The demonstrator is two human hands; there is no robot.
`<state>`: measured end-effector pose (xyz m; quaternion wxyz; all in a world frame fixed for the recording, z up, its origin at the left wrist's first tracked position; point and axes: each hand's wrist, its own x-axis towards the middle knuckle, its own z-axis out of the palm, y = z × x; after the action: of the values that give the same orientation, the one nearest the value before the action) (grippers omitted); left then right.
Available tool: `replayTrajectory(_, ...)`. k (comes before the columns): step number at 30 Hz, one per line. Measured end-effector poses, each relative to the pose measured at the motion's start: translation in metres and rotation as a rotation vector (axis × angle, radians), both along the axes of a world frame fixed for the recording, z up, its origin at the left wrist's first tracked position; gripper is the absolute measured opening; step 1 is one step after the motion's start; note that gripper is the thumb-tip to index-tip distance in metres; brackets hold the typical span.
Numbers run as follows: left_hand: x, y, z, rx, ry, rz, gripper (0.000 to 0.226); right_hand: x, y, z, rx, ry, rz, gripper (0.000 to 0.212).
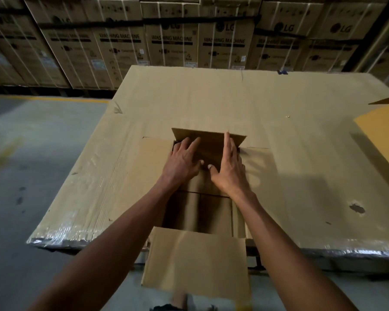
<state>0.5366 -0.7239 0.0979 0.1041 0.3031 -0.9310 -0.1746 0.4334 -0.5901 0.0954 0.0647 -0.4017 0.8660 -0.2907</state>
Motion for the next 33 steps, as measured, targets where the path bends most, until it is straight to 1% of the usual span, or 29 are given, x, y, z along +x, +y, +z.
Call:
replayTrajectory(2,-0.008,-0.014,0.0,0.008,0.003,-0.026,0.081,-0.009,-0.014,0.001,0.009,0.05,-0.032,0.116)
replayTrajectory(4,-0.015,-0.027,-0.005,0.007,-0.017,-0.047,0.082,-0.02,-0.027,-0.003,0.062,0.041,-0.042,0.112)
replayTrajectory(8,-0.022,-0.043,-0.027,0.049,-0.147,-0.057,0.085,-0.036,-0.049,-0.022,0.243,0.002,-0.008,0.106)
replayTrajectory(10,-0.023,-0.046,-0.038,0.052,-0.193,-0.056,0.087,-0.039,-0.058,-0.031,0.322,0.03,0.001,0.1)
replayTrajectory(15,-0.03,-0.051,-0.043,-0.018,-0.218,-0.059,0.088,-0.041,-0.071,-0.043,0.392,0.143,-0.072,0.088)
replayTrajectory(19,-0.036,-0.057,-0.037,-0.037,-0.222,-0.045,0.081,-0.039,-0.071,-0.047,0.391,0.174,-0.101,0.088)
replayTrajectory(21,-0.035,-0.06,-0.034,-0.031,-0.221,-0.056,0.08,-0.04,-0.071,-0.045,0.4,0.158,-0.095,0.089)
replayTrajectory(26,-0.02,-0.053,-0.032,0.034,-0.205,-0.107,0.085,-0.036,-0.056,-0.034,0.4,0.08,-0.053,0.088)
replayTrajectory(28,-0.006,-0.05,-0.033,0.073,-0.16,-0.117,0.08,-0.029,-0.043,-0.03,0.371,0.054,-0.072,0.08)
replayTrajectory(31,0.023,-0.044,-0.032,0.128,-0.065,-0.113,0.07,-0.016,-0.016,-0.029,0.34,0.031,-0.073,0.058)
replayTrajectory(33,0.044,-0.038,-0.028,0.14,-0.032,-0.095,0.066,-0.007,0.006,-0.029,0.338,0.028,-0.056,0.052)
